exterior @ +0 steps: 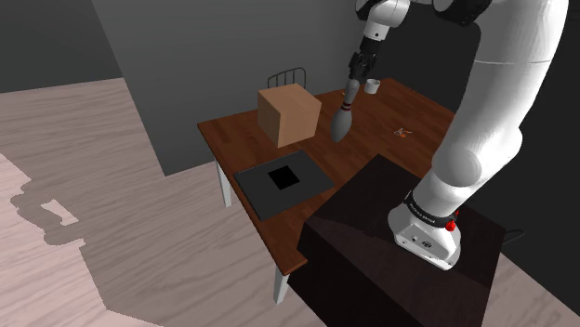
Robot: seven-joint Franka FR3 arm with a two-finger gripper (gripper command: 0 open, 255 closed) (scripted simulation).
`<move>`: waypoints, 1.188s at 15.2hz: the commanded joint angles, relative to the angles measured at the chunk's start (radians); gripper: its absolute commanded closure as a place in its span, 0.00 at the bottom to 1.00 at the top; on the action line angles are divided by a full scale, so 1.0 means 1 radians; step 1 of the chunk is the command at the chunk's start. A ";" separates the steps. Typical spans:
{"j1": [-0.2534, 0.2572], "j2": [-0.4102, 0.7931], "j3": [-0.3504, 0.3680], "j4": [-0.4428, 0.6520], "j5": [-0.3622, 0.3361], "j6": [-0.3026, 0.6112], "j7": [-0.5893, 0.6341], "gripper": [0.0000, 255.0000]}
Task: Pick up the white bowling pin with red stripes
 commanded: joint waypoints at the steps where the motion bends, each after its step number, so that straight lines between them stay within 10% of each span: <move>1: -0.038 0.096 0.007 0.100 0.038 -0.024 -0.029 0.00; 5: -0.124 0.268 0.027 0.299 0.089 -0.078 -0.069 0.00; 15: -0.131 0.315 0.042 0.269 0.113 -0.005 -0.089 0.00; 16: -0.131 0.314 0.042 0.268 0.112 -0.006 -0.090 1.00; 18: -0.131 0.313 0.042 0.268 0.112 -0.006 -0.089 1.00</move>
